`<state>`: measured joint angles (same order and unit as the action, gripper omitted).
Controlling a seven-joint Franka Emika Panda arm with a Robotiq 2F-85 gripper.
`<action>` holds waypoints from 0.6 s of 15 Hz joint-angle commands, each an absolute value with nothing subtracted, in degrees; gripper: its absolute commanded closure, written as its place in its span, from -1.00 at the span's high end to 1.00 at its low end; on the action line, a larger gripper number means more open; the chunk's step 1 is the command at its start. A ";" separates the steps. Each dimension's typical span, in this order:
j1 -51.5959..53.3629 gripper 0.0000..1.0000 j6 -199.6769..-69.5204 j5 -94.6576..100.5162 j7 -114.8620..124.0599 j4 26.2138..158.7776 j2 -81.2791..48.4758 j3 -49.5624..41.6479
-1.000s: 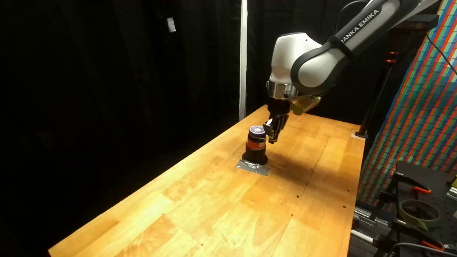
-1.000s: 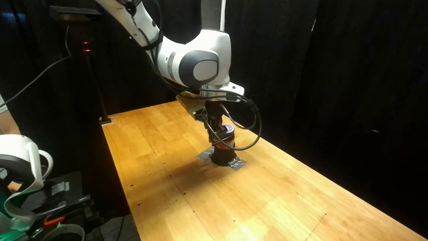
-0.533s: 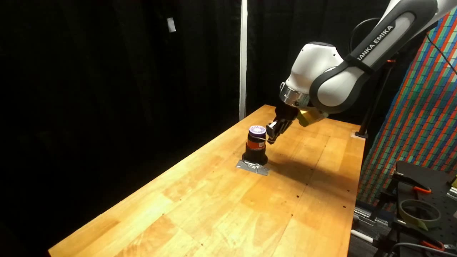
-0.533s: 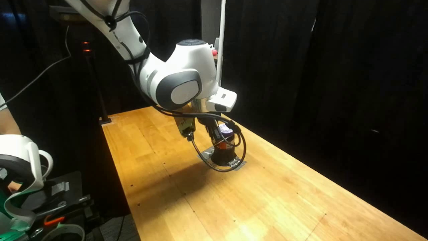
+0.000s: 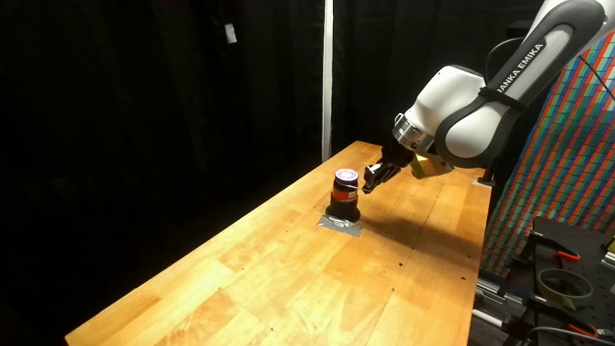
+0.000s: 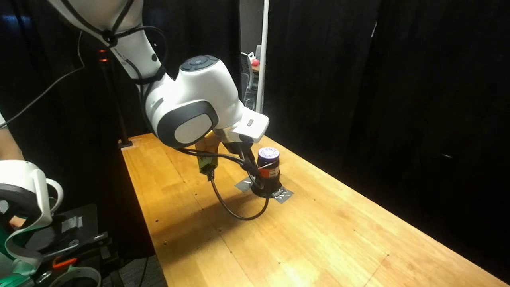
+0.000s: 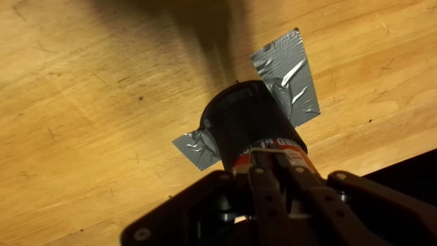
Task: Put the rubber band on the bottom of the cup
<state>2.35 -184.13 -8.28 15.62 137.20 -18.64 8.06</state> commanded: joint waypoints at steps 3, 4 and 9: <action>-11.13 -0.80 -194.98 -6.92 16.13 143.66 -16.52 22.38; -13.13 -0.78 -197.38 -6.01 16.81 144.36 -16.93 24.21; -20.45 -0.77 -207.14 -1.41 19.40 147.45 -18.45 29.18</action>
<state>-16.75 -201.27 -4.27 17.17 144.76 -18.31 26.66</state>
